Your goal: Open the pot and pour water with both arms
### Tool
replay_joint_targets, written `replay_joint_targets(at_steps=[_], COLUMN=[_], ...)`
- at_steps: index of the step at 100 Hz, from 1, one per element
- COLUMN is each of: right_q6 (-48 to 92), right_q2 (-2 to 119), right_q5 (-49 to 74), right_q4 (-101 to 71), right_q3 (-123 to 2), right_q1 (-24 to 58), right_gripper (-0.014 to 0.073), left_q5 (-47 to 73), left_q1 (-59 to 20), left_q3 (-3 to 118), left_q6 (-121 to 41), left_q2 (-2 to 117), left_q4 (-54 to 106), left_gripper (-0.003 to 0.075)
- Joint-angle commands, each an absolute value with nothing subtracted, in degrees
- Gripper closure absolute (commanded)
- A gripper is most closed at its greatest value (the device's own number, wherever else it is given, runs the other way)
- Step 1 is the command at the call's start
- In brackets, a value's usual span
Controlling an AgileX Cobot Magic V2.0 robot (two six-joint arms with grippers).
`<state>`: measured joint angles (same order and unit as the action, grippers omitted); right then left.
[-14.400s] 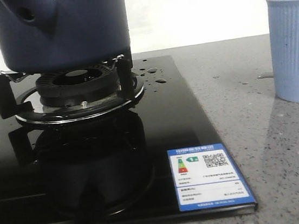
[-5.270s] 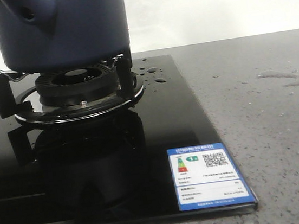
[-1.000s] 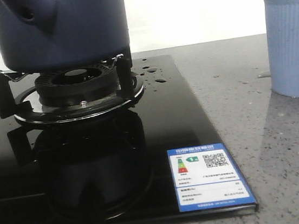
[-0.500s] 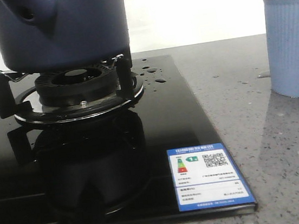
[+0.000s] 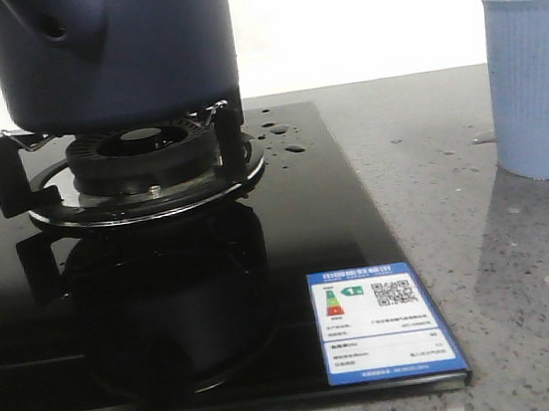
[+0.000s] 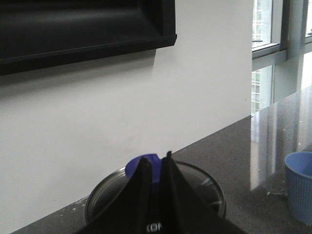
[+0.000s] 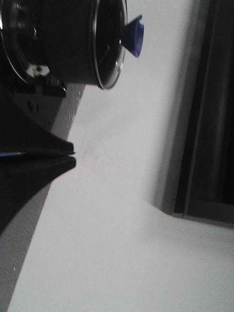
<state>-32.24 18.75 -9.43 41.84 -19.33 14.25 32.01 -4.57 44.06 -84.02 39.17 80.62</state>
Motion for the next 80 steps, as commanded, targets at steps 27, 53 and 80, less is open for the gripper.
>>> replay_joint_targets(at_steps=[27, 53, 80], right_q6=[-34.6, -34.6, -34.6], right_q2=[14.5, 14.5, 14.5], right_q5=[-11.8, -12.2, -12.2], right_q4=[42.1, 42.1, 42.1], right_q3=[-15.1, -15.1, -15.1], right_q1=[22.1, 22.1, 22.1], right_gripper=[0.0667, 0.0667, 0.0667], left_q5=[20.4, 20.8, 20.8], left_q1=[-4.3, -4.3, -4.3], left_q3=[18.7, 13.6, 13.6], left_q6=[-83.2, -83.2, -83.2], left_q2=[7.1, -1.0, -0.9], left_q4=[81.0, 82.9, 83.1], left_gripper=[0.0739, 0.0739, 0.0739])
